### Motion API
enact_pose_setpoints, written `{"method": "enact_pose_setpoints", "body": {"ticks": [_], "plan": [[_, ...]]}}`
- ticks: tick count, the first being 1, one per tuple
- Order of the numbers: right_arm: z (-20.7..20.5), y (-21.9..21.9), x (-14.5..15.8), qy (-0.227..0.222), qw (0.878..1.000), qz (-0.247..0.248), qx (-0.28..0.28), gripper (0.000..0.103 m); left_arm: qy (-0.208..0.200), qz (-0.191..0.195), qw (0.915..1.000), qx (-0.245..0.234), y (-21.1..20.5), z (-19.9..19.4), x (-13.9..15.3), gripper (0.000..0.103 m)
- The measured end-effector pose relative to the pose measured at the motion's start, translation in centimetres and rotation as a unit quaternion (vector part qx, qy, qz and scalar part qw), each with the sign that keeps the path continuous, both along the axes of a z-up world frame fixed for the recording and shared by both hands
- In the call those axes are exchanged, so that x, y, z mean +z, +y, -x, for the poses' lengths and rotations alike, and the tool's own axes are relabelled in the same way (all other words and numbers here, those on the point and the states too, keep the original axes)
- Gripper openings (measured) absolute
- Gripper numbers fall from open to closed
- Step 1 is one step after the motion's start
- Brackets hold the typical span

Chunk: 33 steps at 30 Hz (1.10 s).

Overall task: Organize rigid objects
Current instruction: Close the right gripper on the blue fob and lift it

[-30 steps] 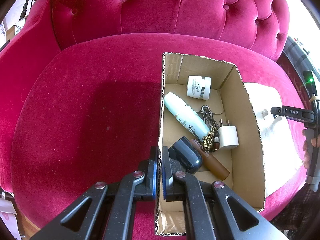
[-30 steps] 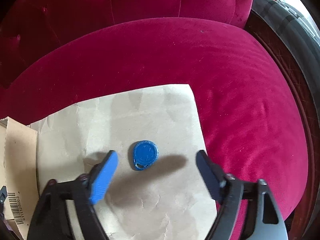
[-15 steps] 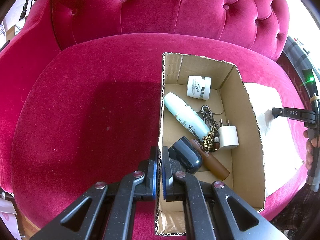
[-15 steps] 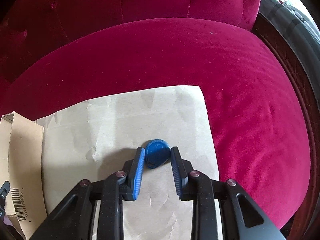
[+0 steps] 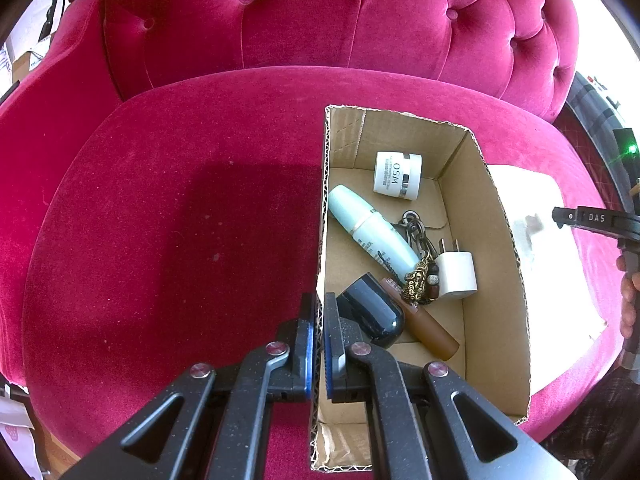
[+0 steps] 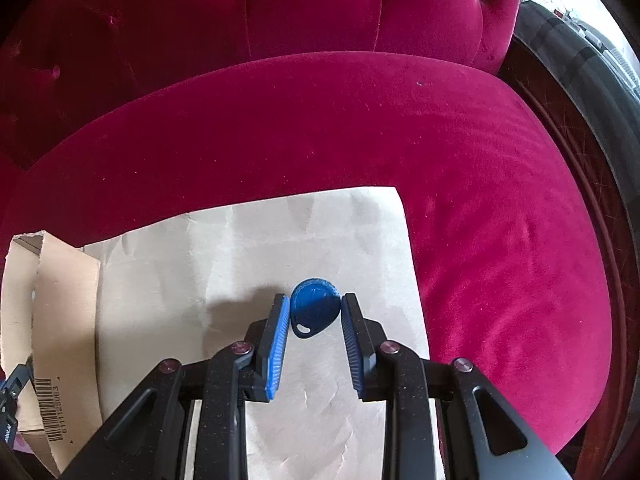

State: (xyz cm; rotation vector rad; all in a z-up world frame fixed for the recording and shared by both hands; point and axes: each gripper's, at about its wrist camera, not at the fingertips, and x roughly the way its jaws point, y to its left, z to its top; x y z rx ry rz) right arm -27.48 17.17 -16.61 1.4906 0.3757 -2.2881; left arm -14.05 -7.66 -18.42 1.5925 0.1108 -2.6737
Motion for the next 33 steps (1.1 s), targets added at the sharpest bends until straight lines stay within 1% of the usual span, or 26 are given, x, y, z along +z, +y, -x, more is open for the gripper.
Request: {"method": "enact_pose_setpoints", "body": {"ticks": [5, 9, 19, 23, 33], "plan": [[-0.4, -0.3, 0.9, 0.007, 1.000, 0.003, 0.007, 0.028, 0.000, 0.000, 1.0000, 0.000, 0.0, 0.0, 0.0, 0.003], [0.2, -0.8, 1.4, 0.017, 1.000, 0.006, 0.017, 0.028, 0.000, 0.000, 1.0000, 0.000, 0.0, 0.0, 0.0, 0.003], [-1.1, -2.3, 3.2, 0.028, 0.999, 0.017, 0.040, 0.028, 0.000, 0.000, 1.0000, 0.000, 0.0, 0.0, 0.0, 0.003], [-2.3, -3.2, 4.2, 0.035, 0.997, 0.023, 0.059, 0.028, 0.000, 0.000, 1.0000, 0.000, 0.1, 0.1, 0.0, 0.003], [-4.3, -5.9, 5.6, 0.041, 0.992, 0.040, 0.109, 0.028, 0.000, 0.000, 1.0000, 0.000, 0.0, 0.0, 0.0, 0.003]]}}
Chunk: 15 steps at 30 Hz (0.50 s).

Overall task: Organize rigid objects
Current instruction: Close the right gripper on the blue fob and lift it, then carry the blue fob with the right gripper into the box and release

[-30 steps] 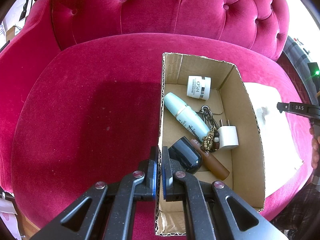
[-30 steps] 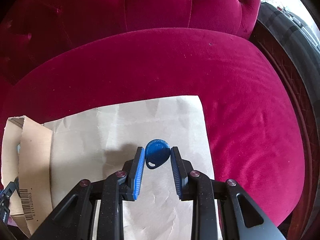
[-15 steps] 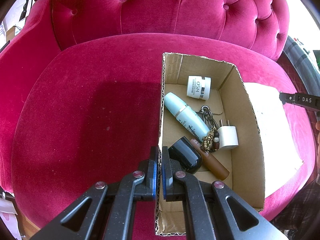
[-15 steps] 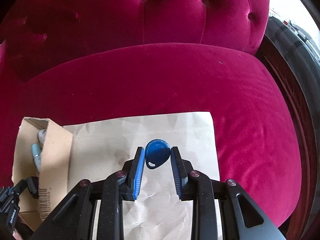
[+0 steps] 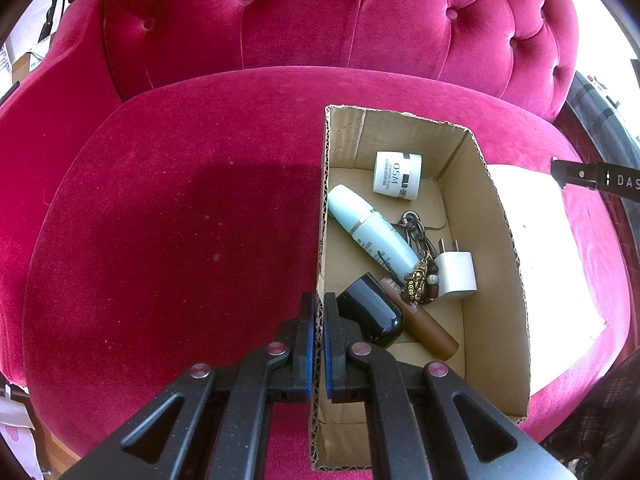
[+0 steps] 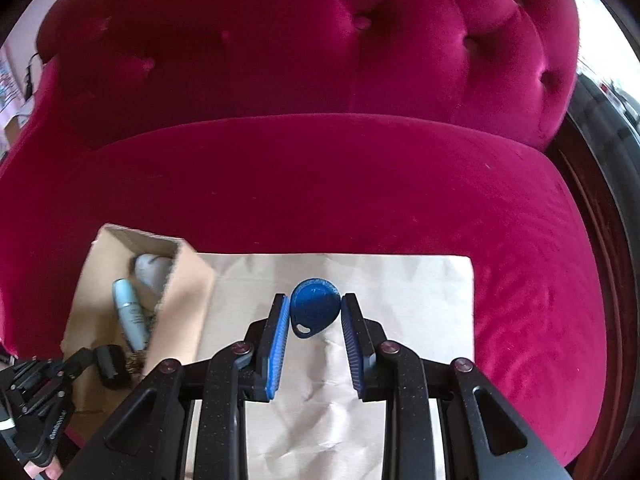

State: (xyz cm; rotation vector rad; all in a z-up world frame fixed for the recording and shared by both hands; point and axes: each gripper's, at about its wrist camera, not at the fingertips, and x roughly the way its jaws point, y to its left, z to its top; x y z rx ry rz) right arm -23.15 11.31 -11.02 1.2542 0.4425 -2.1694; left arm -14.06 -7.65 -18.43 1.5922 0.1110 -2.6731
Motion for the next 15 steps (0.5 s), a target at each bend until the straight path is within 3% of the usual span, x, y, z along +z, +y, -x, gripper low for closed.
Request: {"method": "enact_pose_setpoints", "body": {"ticks": [15], "plan": [[-4.2, -3.9, 1.8, 0.007, 0.995, 0.031, 0.094, 0.028, 0.000, 0.000, 1.0000, -0.001, -0.6, -1.0, 0.5, 0.003]]}}
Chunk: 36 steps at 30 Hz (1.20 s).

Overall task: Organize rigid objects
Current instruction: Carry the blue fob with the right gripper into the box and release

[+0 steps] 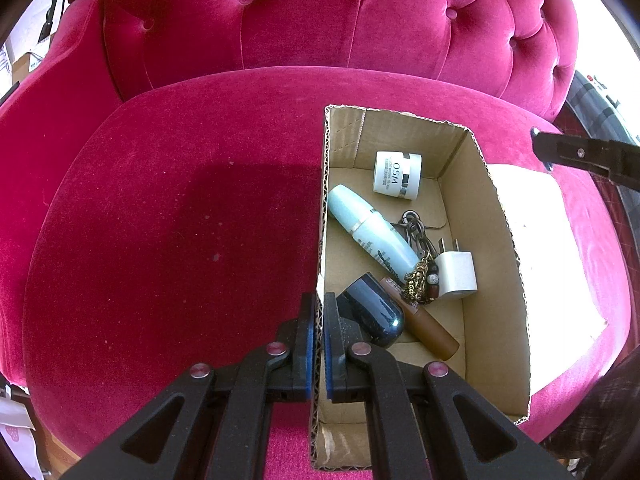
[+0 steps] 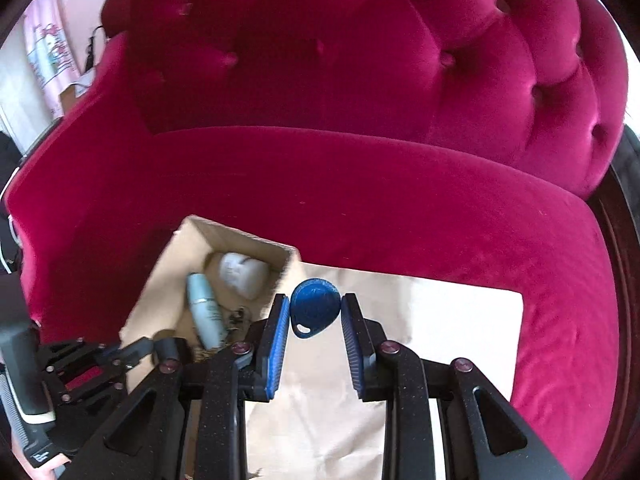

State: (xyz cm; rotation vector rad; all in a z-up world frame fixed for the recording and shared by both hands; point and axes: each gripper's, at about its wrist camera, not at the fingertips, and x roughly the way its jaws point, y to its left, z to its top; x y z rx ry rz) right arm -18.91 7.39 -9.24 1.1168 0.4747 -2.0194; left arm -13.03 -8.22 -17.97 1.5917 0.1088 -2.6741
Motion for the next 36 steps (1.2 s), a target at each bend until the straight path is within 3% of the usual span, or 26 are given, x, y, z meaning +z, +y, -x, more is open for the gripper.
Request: {"method": "enact_pose_setpoints", "body": {"ticks": [25, 36], "plan": [[-5.2, -4.3, -0.9, -0.036, 0.992, 0.014, 0.123, 0.028, 0.000, 0.000, 1.0000, 0.001, 0.4, 0.3, -0.2, 0.003], [-5.7, -4.4, -1.6, -0.043, 0.990, 0.008, 0.135, 0.028, 0.000, -0.001, 1.0000, 0.001, 0.4, 0.3, -0.2, 0.003]]}}
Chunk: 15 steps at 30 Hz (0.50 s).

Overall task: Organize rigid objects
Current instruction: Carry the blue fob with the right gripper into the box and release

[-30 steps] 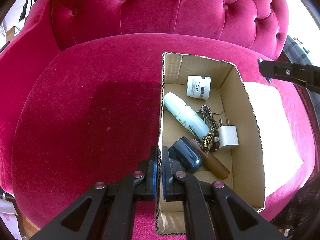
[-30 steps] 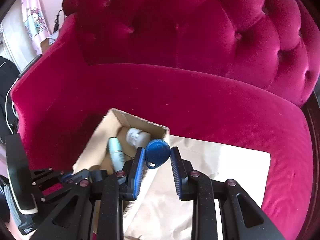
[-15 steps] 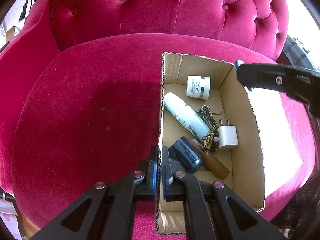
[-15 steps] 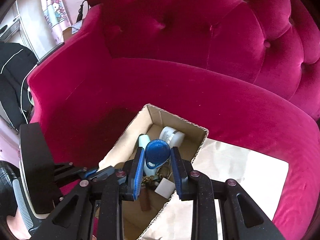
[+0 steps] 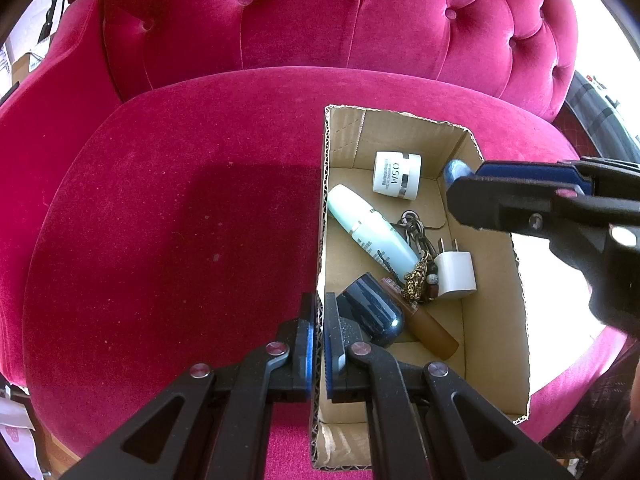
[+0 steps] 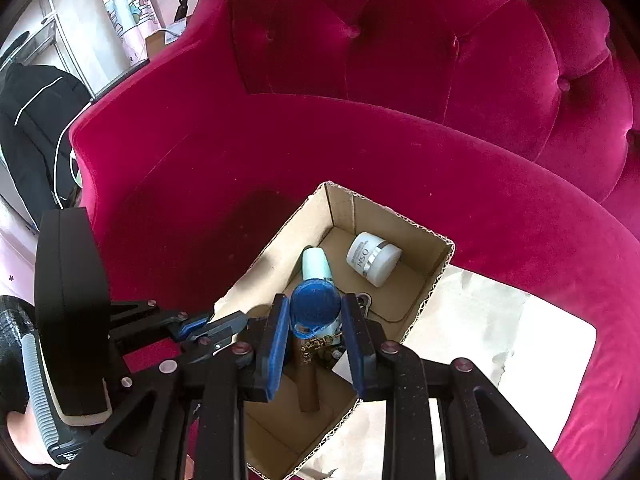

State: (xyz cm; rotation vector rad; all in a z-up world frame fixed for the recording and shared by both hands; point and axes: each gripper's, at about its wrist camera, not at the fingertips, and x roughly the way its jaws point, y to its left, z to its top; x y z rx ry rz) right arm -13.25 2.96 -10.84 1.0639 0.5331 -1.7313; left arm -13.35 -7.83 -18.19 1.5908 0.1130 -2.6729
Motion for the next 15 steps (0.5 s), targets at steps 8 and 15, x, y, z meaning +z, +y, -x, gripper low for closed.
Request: {"method": "enact_pose_setpoints", "body": {"ticks": [8, 15], "plan": [[0.9, 0.3, 0.2, -0.008, 1.000, 0.011, -0.015, 0.048, 0.000, 0.001, 1.0000, 0.000, 0.1, 0.1, 0.0, 0.003], [1.8, 1.0, 0.8, 0.001, 0.999, 0.023, -0.043, 0.101, 0.000, 0.002, 1.0000, -0.001, 0.3, 0.2, -0.1, 0.003]]}}
